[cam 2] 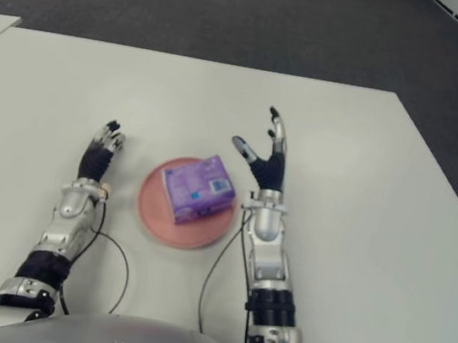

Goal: Put the tissue paper into the plate.

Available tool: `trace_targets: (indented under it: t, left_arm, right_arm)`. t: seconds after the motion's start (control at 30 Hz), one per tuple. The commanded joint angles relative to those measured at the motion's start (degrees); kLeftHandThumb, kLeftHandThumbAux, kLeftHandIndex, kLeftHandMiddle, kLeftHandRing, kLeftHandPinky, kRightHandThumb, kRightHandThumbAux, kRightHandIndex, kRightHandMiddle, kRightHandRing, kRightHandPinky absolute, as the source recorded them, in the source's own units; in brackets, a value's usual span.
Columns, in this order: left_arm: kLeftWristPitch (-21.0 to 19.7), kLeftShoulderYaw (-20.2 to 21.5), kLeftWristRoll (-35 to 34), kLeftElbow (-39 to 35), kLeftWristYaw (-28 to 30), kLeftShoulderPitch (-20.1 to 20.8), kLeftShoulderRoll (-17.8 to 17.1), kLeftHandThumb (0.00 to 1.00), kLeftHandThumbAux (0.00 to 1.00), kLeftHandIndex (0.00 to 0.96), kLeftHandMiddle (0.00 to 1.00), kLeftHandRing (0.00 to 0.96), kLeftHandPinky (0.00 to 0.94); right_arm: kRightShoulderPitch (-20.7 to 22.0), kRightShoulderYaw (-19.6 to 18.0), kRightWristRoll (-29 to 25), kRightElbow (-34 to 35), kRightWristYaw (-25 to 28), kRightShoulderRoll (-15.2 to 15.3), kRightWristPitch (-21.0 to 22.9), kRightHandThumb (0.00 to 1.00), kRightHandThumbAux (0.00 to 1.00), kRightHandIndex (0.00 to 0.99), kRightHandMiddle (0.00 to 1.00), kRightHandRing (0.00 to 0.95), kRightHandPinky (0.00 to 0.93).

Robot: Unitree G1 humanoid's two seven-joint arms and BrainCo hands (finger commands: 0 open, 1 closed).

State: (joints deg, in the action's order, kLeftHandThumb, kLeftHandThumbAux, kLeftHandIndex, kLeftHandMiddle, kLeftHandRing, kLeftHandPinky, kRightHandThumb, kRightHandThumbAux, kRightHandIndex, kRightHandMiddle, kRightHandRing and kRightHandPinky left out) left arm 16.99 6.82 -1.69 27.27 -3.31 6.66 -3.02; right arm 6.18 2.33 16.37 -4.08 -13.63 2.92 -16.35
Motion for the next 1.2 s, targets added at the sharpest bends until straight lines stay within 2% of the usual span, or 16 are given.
trace_targets:
  t: [0.03,0.6,1.2]
  left_arm:
    - [0.06,0.29,-0.21,0.97,0.7,-0.99,-0.39,0.0,0.437,0.0,0.0,0.0,0.0]
    - [1.13,0.43,-0.23,1.45,1.15,-0.94,-0.58,0.0,0.461,0.0,0.0,0.0,0.0]
    - [1.48,0.41,0.09,2.01,1.32,-0.54,-1.04,0.0,0.445,0.0,0.0,0.0,0.0]
  right_arm:
    - [-0.36,0.18,0.25,-0.06,-0.22,-0.31,0.25,0.051,0.421,0.0,0.0,0.0,0.0]
    - [-0.36,0.37,0.49,0.03,-0.39,-0.54,0.38,0.051,0.421,0.0,0.0,0.0,0.0]
    - [-0.02,0.73,0.67,-0.3,-0.81,-0.66,0.52,0.051,0.421,0.0,0.0,0.0,0.0]
